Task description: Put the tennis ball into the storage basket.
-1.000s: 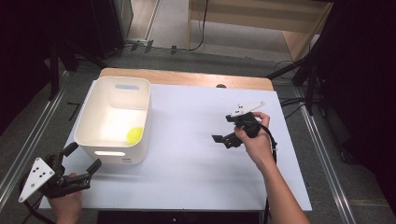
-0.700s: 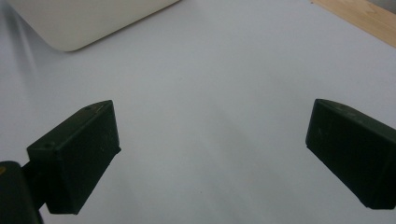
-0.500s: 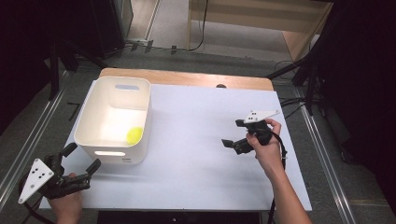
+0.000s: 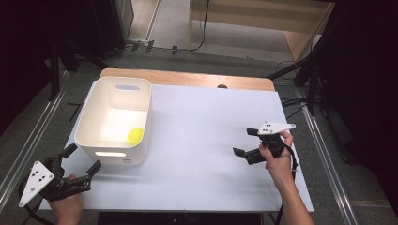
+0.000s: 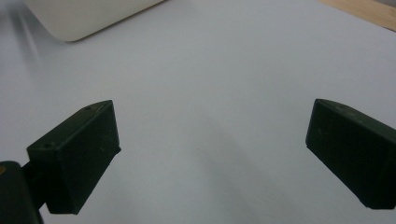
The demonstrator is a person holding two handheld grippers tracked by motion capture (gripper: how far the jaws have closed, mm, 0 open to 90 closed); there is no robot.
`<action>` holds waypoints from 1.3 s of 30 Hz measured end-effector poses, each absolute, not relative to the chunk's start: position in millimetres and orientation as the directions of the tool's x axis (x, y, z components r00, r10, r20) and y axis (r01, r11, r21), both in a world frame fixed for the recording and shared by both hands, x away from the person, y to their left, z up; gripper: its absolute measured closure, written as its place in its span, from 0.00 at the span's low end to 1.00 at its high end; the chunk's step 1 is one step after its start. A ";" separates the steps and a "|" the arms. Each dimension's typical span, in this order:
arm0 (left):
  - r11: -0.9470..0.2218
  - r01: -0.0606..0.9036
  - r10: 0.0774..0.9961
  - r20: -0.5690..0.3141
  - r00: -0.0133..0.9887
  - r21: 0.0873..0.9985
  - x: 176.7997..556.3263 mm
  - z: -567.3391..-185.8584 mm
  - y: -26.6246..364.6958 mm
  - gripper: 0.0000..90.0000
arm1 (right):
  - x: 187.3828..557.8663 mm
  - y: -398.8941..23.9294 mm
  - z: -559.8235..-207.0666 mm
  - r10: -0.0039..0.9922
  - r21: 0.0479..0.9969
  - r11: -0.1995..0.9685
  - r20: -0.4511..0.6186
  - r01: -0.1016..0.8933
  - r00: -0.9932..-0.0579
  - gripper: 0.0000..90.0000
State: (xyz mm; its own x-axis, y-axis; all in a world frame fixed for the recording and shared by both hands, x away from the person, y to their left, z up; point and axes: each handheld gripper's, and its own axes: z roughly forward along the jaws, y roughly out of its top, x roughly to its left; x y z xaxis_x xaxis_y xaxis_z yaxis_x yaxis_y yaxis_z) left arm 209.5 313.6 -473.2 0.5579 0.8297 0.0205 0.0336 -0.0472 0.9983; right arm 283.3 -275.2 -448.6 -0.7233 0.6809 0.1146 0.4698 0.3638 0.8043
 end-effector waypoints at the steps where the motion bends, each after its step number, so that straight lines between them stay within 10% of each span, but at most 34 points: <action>1: -0.046 0.031 0.830 0.021 0.558 0.998 209.4 -473.3 313.9 0.06 | 281.4 -277.7 -450.0 0.684 0.807 0.358 0.115 0.469 -0.721 0.02; 39: -0.077 0.017 0.842 0.056 0.536 0.997 208.1 -474.1 309.3 0.06 | 230.5 -344.4 -480.8 0.745 0.881 0.185 0.162 0.434 -0.647 0.02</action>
